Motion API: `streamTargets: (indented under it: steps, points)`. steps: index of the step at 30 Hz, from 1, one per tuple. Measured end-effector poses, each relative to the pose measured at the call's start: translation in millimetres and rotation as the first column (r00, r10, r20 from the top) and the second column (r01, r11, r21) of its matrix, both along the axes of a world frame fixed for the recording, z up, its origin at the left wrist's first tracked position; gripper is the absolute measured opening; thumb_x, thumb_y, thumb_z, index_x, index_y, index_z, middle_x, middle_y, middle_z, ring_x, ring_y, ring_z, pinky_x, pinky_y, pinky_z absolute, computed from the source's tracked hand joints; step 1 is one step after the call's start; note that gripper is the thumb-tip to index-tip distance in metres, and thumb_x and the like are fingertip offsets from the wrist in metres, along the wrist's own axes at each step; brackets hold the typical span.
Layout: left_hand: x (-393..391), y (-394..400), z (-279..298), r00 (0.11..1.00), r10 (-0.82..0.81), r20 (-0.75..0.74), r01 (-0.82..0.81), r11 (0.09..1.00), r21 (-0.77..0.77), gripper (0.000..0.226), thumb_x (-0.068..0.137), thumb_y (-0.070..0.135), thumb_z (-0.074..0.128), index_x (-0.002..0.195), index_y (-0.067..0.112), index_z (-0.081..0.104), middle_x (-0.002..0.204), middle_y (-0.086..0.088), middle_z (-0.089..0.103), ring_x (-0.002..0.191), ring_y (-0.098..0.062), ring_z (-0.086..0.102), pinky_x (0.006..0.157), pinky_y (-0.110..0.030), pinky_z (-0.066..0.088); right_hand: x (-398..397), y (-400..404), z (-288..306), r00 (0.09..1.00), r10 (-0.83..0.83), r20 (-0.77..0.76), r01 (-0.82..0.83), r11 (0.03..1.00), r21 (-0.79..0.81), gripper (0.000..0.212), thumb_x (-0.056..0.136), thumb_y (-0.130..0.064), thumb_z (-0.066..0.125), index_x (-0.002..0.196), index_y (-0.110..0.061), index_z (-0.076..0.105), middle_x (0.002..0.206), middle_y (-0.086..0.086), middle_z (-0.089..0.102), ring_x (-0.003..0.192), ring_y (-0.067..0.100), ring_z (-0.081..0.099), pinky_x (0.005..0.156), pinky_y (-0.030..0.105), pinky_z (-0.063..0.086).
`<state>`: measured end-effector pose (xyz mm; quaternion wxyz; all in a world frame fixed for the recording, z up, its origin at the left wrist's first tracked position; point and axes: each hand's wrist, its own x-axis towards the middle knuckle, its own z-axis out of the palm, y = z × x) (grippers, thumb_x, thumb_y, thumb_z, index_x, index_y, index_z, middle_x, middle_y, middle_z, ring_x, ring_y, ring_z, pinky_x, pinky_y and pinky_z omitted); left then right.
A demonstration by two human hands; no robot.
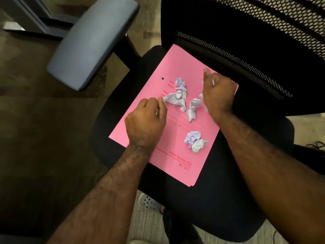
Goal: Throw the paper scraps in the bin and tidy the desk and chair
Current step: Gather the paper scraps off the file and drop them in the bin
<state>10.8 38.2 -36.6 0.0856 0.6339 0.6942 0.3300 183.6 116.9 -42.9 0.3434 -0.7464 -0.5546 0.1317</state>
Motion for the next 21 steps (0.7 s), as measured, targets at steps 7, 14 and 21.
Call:
streamTargets:
  steps: [7,14,21]
  points:
    - [-45,-23,30,0.973,0.219,0.076,-0.224,0.973,0.060,0.040,0.096,0.022,0.053,0.059,0.006,0.054,0.055,-0.007,0.052,0.044,-0.021,0.044,0.041,-0.032,0.036,-62,-16,37,0.950,0.018,-0.313,-0.017,1.000,0.004,0.054,0.095,-0.039,0.052,0.048,-0.019,0.032,0.045,-0.007,0.030,0.042,0.005,0.026,0.043,0.025,0.027]
    - [-143,-114,42,0.841,0.538,0.058,-0.541,0.833,0.116,0.038,0.094,0.019,0.057,0.059,0.007,0.055,0.055,-0.006,0.052,0.044,-0.017,0.042,0.045,-0.026,0.030,-194,-99,54,0.856,0.299,-0.422,-0.337,0.941,-0.015,0.061,0.090,-0.053,0.048,0.054,-0.005,0.044,0.044,0.008,0.049,0.043,0.020,0.050,0.048,0.040,0.043]
    - [-213,-282,25,0.591,0.806,0.010,-0.806,0.591,0.032,0.038,0.093,0.020,0.058,0.059,0.006,0.055,0.054,-0.007,0.052,0.045,-0.022,0.045,0.043,-0.030,0.035,-314,-248,30,0.579,0.560,-0.592,-0.741,0.664,-0.097,0.056,0.091,-0.051,0.052,0.051,-0.012,0.050,0.040,0.001,0.055,0.032,0.005,0.052,0.038,0.018,0.036]
